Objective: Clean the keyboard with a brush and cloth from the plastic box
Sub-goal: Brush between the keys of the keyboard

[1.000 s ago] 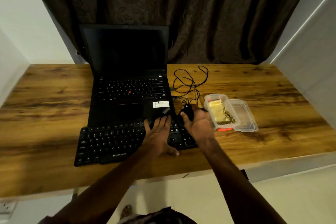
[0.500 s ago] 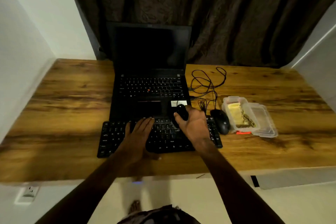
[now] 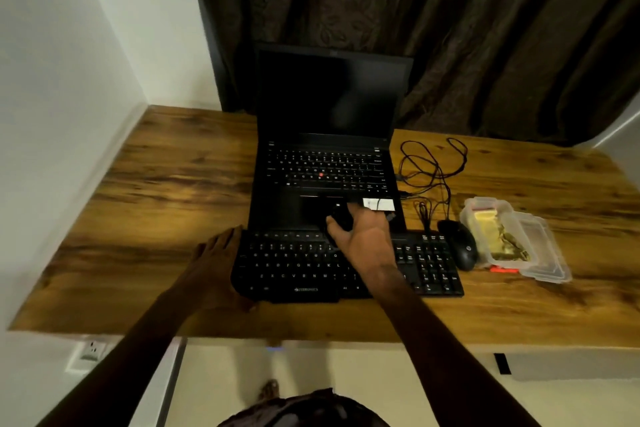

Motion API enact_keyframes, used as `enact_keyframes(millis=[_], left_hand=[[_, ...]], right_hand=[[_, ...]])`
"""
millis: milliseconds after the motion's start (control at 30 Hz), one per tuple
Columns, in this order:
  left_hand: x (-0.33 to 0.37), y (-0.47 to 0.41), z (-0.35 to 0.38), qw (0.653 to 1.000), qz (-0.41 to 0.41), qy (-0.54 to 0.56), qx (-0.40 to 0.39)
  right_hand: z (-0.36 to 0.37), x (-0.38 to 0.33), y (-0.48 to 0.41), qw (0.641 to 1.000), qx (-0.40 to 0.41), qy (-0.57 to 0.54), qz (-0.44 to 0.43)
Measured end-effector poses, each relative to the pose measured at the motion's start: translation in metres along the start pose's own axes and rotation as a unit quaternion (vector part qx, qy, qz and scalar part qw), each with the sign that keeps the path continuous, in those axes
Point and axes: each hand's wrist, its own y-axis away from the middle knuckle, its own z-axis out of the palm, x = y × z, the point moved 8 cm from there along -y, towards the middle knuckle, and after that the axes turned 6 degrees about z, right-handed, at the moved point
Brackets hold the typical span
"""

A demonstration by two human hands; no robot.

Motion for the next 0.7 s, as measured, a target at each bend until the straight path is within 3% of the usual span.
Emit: enact_keyframes(millis=[167, 700], left_hand=[[-0.011, 0.0, -0.003, 0.999, 0.031, 0.019, -0.019], [-0.02, 0.001, -0.004, 0.996, 0.081, 0.029, 0.029]], right_hand=[[0.028, -0.052, 0.011, 0.994, 0.002, -0.089, -0.065], [0.083, -0.095, 0.048, 0.968, -0.08, -0.223, -0.085]])
